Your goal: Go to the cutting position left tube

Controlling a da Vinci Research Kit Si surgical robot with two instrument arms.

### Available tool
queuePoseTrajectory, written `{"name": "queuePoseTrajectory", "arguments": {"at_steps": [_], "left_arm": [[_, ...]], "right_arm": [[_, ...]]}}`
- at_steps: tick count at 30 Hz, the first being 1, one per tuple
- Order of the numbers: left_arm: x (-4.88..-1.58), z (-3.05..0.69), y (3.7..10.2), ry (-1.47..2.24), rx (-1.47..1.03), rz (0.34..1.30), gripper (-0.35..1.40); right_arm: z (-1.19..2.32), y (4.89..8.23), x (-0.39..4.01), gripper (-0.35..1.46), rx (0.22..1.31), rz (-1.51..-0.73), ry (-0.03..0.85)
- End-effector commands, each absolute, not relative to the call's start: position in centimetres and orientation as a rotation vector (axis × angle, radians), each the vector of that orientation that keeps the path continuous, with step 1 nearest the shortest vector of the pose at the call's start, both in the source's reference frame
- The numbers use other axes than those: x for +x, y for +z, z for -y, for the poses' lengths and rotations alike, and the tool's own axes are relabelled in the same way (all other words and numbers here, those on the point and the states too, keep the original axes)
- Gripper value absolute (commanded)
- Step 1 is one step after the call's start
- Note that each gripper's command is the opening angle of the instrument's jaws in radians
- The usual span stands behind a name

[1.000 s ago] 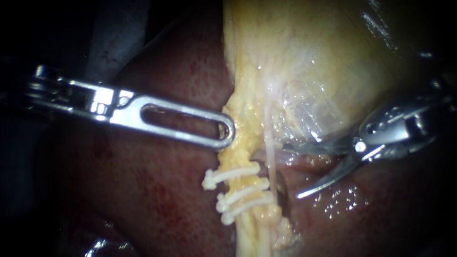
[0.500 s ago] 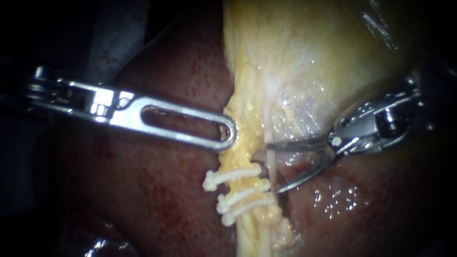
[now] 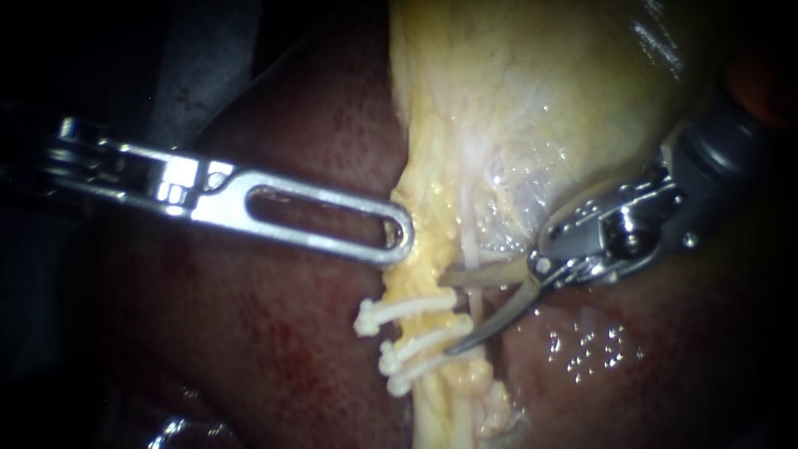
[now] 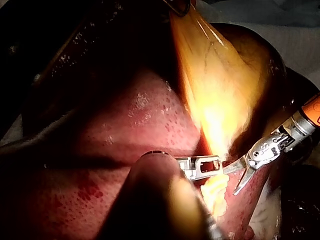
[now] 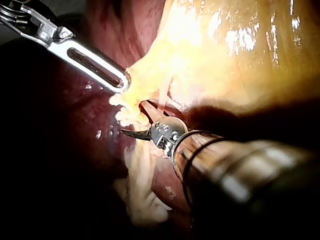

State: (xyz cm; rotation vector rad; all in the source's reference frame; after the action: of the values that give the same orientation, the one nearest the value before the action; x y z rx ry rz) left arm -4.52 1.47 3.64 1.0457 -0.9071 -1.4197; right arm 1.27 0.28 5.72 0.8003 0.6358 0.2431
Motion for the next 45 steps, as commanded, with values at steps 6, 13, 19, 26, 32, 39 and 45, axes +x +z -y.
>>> {"name": "queuePoseTrajectory", "arguments": {"at_steps": [6, 13, 19, 26, 32, 39, 45], "left_arm": [[-4.52, -1.47, 3.64, -1.419, 1.046, 0.907, -0.35], [-4.52, -1.47, 3.64, -1.420, 1.045, 0.907, -0.35], [-4.53, -1.46, 3.63, -1.418, 1.048, 0.907, -0.35], [-4.53, -1.46, 3.63, -1.419, 1.047, 0.907, -0.35], [-4.54, -1.45, 3.62, -1.419, 1.047, 0.907, -0.35], [-4.54, -1.45, 3.62, -1.419, 1.047, 0.907, -0.35], [-4.54, -1.45, 3.62, -1.419, 1.047, 0.907, -0.35]], "right_arm": [[-0.27, 5.72, 1.31, 0.96, 0.801, -0.631, 0.257], [-0.25, 5.76, 1.38, 0.90, 0.816, -0.617, 0.284], [-0.20, 5.80, 1.45, 0.88, 0.827, -0.606, 0.299], [-0.12, 5.87, 1.52, 0.86, 0.842, -0.589, 0.323], [-0.10, 5.90, 1.55, 0.83, 0.845, -0.585, 0.328], [-0.10, 5.90, 1.60, 0.78, 0.852, -0.587, 0.348], [-0.10, 5.92, 1.65, 0.74, 0.864, -0.597, 0.374]]}}
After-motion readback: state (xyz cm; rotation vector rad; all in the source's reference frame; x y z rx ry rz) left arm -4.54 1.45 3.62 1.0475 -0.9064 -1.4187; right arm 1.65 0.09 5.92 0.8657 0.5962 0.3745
